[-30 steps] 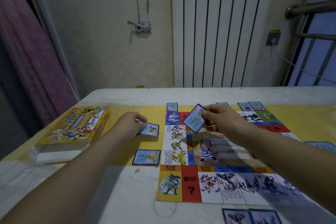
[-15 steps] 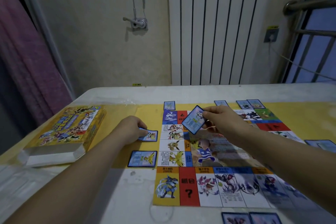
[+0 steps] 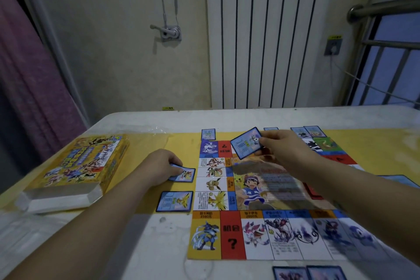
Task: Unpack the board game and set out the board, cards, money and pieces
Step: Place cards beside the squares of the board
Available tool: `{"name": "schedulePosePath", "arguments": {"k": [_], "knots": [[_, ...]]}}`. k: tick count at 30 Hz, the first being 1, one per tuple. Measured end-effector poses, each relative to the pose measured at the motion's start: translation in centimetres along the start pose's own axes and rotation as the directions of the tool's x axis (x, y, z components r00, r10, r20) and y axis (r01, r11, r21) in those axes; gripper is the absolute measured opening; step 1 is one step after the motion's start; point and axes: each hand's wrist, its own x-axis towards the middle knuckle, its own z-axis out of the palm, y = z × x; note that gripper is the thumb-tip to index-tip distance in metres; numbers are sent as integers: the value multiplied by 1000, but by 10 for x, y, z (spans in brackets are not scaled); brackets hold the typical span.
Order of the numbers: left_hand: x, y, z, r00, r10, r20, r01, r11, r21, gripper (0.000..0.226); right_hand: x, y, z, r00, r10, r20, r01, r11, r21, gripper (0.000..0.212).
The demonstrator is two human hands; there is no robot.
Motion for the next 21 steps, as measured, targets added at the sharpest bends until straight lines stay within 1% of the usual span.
{"name": "schedulePosePath", "arguments": {"k": [3, 7, 10, 11, 13, 15, 16, 18, 20, 21], "knots": [[1, -1, 4, 1000, 0, -25, 0, 1000, 5, 21, 0, 0, -4, 1000, -1, -17, 2, 1000, 7, 19], [-2, 1, 5, 998, -15, -65, 17, 999, 41, 29, -3, 1, -9, 999, -6, -37, 5, 1000, -26, 15], [-12, 9, 4, 981, -31, -189, 37, 999, 31, 27, -10, -2, -18, 998, -28, -48, 27, 999, -33, 13], [-16, 14, 3, 970, -16, -242, 20, 1000, 14, 25, -14, -4, -22, 998, -46, -52, 43, 998, -49, 13], [-29, 31, 0, 947, 54, -315, -68, 997, -34, 21, -22, -7, -31, 995, -92, -43, 87, 990, -110, 15], [-47, 56, -3, 931, 150, -333, -195, 975, -105, 18, -33, -11, -40, 992, -129, -8, 126, 979, -162, 21], [-57, 70, -3, 927, 194, -322, -258, 951, -169, 16, -39, -12, -44, 990, -141, 14, 141, 975, -173, 22], [-81, 99, -1, 933, 251, -258, -339, 855, -392, 11, -56, -16, -52, 985, -162, 65, 172, 967, -190, 20], [-107, 125, 3, 941, 307, -143, -331, 741, -584, 10, -76, -18, -61, 976, -178, 125, 206, 941, -267, 15], [-119, 136, 7, 938, 338, -81, -311, 711, -631, 9, -86, -18, -66, 971, -184, 152, 224, 922, -317, 14]]}}
